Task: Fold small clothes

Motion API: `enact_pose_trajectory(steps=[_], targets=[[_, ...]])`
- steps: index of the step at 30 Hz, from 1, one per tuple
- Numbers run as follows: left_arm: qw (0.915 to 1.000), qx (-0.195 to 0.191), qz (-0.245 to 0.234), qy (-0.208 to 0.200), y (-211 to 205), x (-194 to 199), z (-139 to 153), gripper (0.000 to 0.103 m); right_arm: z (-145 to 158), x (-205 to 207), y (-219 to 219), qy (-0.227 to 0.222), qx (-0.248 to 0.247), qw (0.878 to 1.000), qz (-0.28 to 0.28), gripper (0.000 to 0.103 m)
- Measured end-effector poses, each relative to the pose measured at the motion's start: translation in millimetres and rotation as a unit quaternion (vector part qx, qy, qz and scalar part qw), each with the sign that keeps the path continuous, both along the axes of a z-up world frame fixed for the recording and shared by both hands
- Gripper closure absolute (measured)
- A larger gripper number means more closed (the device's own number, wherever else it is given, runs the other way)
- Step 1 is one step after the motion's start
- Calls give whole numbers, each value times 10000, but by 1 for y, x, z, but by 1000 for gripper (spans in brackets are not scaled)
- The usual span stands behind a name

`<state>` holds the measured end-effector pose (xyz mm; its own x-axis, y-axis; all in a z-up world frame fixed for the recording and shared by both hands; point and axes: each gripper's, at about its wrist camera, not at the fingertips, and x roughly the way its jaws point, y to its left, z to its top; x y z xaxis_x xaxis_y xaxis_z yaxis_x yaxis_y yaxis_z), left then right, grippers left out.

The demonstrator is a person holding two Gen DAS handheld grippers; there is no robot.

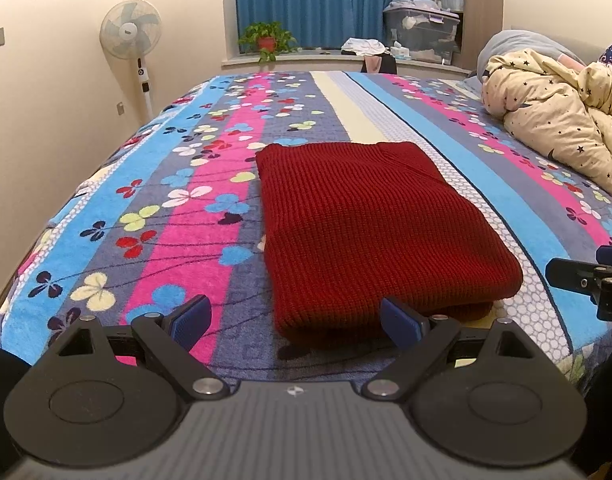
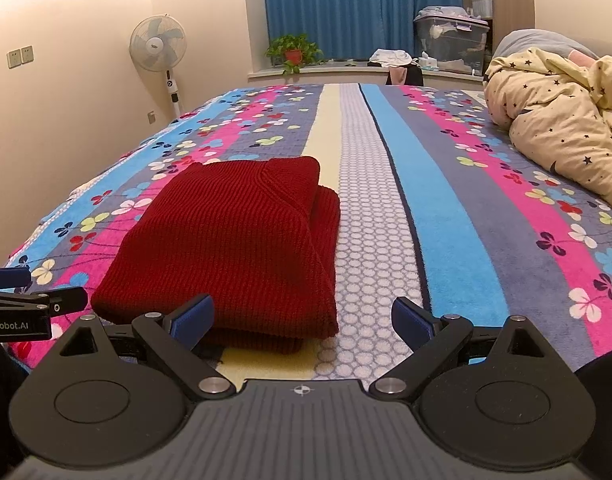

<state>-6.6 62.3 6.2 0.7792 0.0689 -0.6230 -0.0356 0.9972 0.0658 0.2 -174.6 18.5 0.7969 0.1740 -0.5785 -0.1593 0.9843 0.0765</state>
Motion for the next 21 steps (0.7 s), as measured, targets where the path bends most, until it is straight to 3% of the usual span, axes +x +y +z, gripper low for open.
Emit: enact_pose_trajectory(steps=[21], targets=[[10000, -4, -2, 1, 0, 0, 0, 9, -2, -1, 2, 24, -5, 10000, 39, 7]])
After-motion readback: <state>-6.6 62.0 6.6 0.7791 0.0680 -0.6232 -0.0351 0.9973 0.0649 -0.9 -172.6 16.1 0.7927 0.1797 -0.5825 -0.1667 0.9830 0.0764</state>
